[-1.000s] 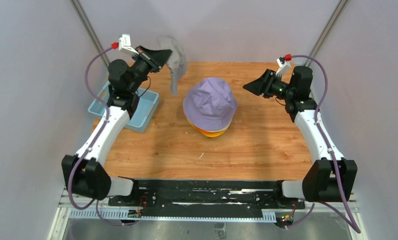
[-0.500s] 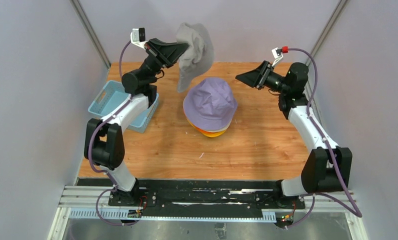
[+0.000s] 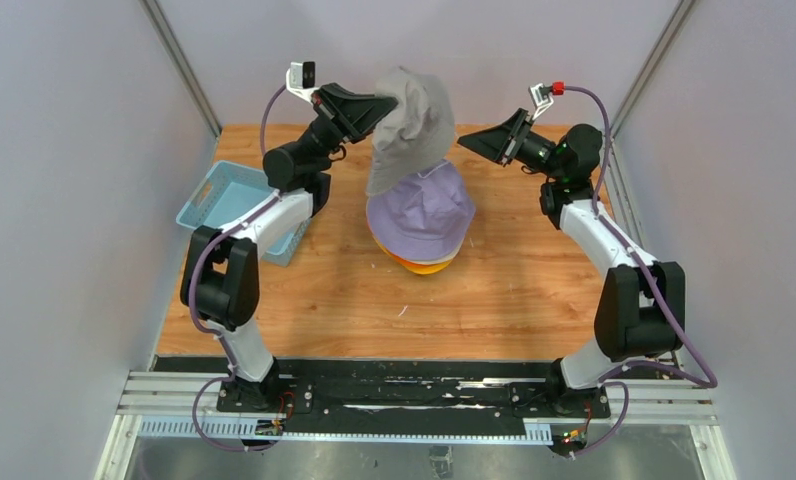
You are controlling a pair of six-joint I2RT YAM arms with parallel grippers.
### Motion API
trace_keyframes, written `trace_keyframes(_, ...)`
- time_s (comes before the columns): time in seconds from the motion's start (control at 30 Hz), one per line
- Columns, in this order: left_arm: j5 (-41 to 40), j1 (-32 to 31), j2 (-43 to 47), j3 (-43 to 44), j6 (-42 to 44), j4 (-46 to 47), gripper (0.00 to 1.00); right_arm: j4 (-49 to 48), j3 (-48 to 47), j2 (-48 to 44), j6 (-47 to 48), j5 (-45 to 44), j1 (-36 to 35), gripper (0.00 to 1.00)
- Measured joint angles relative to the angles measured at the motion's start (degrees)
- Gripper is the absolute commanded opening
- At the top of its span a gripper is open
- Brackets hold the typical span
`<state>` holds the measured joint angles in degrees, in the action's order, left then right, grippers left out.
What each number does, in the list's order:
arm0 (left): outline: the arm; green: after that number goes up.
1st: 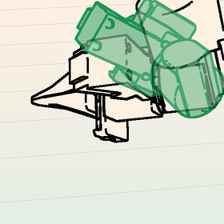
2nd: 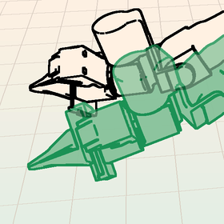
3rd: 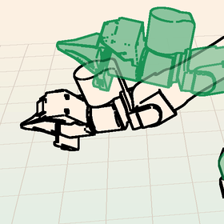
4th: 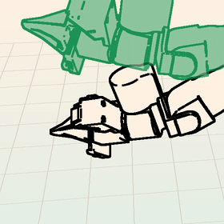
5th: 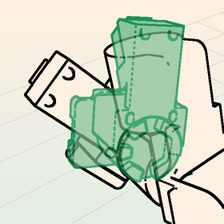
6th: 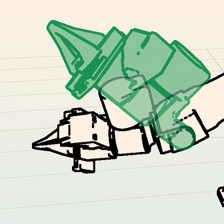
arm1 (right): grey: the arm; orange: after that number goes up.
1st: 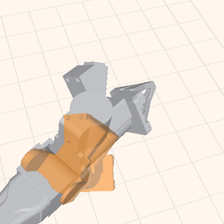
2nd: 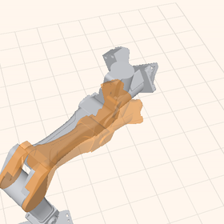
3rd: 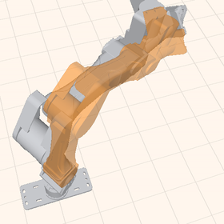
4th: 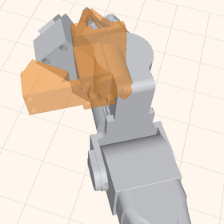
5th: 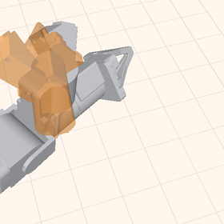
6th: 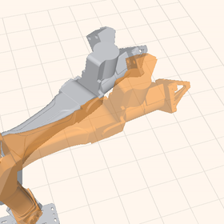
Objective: Stack the hats
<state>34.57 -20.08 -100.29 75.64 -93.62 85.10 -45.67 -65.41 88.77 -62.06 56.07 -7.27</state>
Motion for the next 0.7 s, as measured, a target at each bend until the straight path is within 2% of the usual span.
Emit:
trace_keyframes(0.2, 0.0, 0.0, -1.79, -0.59, 0.42, 0.02, 0.0, -3.65, 0.0, 0.46, -2.78, -0.09, -0.24, 0.47)
trace_keyframes(0.7, 0.2, 0.0, -4.9, -0.31, 0.39, 0.02, 0.0, -3.63, 0.59, 0.46, -2.75, -0.11, -0.55, 0.46)
